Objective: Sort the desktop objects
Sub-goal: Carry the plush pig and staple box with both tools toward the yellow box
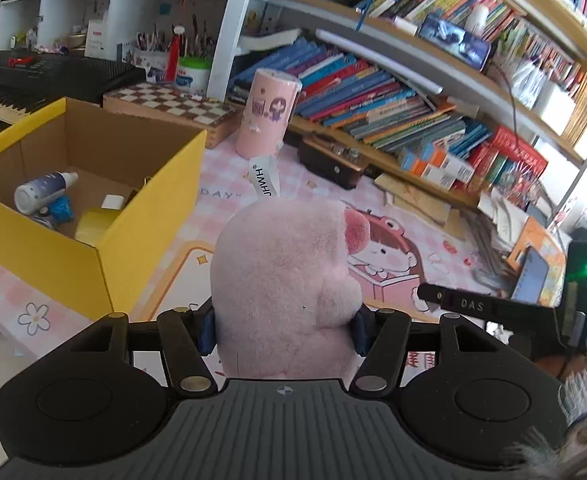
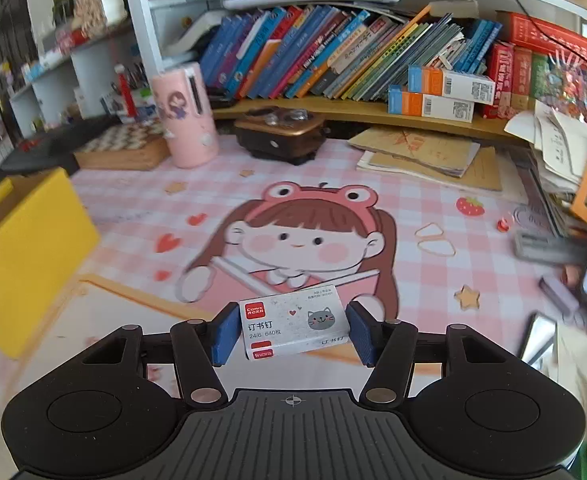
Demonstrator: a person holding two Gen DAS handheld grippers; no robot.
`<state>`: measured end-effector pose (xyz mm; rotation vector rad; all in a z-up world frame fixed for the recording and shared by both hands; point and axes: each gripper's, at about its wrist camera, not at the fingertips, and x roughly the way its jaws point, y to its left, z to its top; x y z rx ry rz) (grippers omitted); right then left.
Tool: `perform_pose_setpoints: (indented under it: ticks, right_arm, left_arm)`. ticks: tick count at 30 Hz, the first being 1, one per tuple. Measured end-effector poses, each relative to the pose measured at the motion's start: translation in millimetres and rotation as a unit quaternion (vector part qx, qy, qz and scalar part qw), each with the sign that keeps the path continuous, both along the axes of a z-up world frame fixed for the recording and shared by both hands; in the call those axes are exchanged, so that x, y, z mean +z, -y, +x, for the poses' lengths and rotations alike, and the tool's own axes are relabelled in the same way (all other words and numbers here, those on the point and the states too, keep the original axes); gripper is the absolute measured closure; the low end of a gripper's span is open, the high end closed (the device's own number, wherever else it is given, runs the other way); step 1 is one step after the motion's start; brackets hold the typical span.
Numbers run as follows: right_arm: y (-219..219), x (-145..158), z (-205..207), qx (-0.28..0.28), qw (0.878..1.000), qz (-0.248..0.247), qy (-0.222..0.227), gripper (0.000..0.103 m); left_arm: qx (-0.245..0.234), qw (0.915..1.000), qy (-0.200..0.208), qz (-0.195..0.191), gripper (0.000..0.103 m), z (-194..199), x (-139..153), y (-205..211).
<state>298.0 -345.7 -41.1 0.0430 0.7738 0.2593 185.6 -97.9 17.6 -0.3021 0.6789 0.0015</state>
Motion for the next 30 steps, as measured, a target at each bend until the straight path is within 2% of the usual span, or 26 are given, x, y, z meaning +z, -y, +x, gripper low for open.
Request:
perform_pose_setpoints:
  ticks: [11,20,26,30]
  right_arm:
    - [-33,40,-85,0.005,0.999,0.033,0.010,0.045]
    - [-78,46,-146,-0.002,1.000,0.020,0.012,0.045]
    - [-117,48,-184,0.001,1.000,0.005,0.010,0.045]
    - [-141,49,-211,-0.001,1.000,-0.006,0.009,0.045]
  left_arm:
    - [-0.014,0.9994,0.019,-0.025,0.046,-44,6,-30]
    - [-0.064,0.9976,0.025,0.009,0.046,-80,2,-52]
    - [-0.078,0.9969,0.002,0.012,0.046,-110,-6,-76]
    - [-0.088,0.9961,0.002,0.009,0.046,-127,-8,-97]
